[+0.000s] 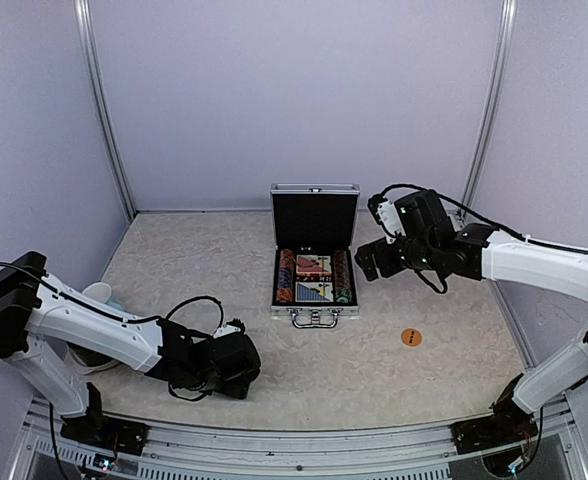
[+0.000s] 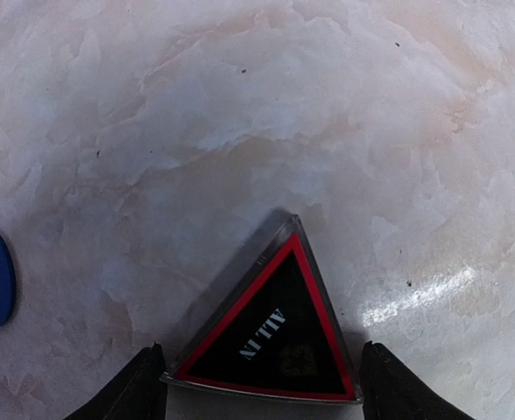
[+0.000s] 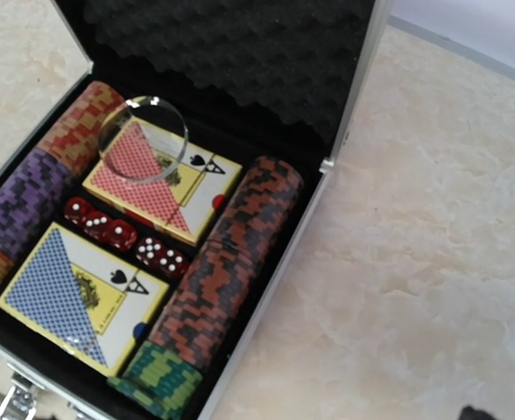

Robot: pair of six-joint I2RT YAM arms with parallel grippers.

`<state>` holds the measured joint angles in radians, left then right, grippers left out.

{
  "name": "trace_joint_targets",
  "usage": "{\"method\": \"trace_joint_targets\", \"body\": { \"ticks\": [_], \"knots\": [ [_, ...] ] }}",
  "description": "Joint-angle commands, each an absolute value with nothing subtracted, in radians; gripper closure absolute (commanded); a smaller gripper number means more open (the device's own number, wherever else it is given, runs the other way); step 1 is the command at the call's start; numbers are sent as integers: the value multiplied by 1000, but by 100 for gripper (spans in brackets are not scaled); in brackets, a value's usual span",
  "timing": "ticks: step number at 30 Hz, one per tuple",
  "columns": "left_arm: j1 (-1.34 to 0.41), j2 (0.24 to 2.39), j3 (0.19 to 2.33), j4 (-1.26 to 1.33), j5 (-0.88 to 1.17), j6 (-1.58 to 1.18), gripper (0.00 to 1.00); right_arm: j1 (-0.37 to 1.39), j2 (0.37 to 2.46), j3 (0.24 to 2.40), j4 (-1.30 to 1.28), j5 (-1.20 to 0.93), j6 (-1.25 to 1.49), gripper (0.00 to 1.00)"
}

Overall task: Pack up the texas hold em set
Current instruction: Pick up the all-in button from the center of the board, then place the all-in button in the poker case.

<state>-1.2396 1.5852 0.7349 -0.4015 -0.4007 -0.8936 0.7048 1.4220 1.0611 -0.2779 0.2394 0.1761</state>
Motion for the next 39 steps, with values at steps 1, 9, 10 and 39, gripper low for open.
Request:
{"method": "trace_joint_targets", "body": {
  "ticks": [1, 9, 10, 39],
  "knots": [
    [-1250, 1622, 715, -434, -335, -910, 33, 704, 1419, 1046, -259, 235, 176, 1],
    [-1250, 1609, 761, -469, -382, -891, 43, 703, 1412, 1037, -259, 235, 176, 1],
    [-1250, 1602, 776, -479, -395, -885, 43, 704, 1409, 1038, -259, 236, 176, 1],
    [-1005, 2059, 1592, -318, -331, -261, 45, 597, 1216, 961, -348, 322, 209, 1]
  ]
}}
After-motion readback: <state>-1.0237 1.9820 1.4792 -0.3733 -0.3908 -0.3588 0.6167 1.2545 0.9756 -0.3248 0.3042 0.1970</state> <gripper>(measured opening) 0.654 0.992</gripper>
